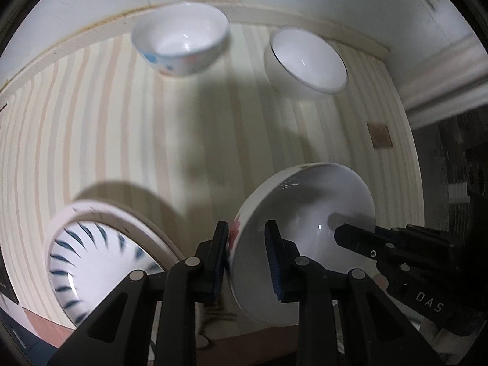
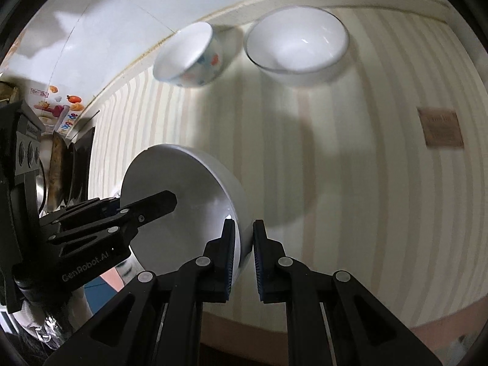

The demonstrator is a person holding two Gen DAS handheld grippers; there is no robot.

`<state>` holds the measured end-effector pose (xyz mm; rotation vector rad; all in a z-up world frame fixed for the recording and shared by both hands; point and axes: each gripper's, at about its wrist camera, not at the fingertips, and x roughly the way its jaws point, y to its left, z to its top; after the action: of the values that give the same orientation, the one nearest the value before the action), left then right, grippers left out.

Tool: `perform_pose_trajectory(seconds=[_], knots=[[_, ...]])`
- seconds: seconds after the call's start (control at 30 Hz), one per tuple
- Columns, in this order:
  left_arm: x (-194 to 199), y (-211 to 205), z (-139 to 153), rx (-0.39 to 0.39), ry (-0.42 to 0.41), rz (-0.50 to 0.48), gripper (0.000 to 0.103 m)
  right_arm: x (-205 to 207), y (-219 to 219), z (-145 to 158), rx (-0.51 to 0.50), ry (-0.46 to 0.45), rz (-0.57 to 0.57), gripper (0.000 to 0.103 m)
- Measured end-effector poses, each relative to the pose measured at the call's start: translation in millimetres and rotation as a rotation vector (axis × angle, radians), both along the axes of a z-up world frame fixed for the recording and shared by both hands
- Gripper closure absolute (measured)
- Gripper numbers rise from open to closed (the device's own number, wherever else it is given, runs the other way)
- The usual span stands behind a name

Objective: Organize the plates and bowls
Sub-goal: 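Carry the white bowl with both tools toward the plate stack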

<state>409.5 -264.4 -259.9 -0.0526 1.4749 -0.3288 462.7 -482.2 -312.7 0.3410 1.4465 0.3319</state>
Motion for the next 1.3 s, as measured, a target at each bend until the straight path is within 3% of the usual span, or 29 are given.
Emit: perform_pose_trajectory(seconds=[0.2, 0.6, 1.3], knots=[[-21, -18, -23, 0.013, 0.043, -0.030, 0.081, -24, -17, -22, -0.007, 0.046, -0.023, 0.090], [-26, -29, -50, 0.045, 0.084, -0.047, 0.081, -38, -23, -54, -0.024, 0.113, -0.024, 0.089], [-21, -44, -70, 0.074, 0.135, -0.042, 0.081, -24, -19, -54, -0.033, 0.135, 0.008, 0.089]])
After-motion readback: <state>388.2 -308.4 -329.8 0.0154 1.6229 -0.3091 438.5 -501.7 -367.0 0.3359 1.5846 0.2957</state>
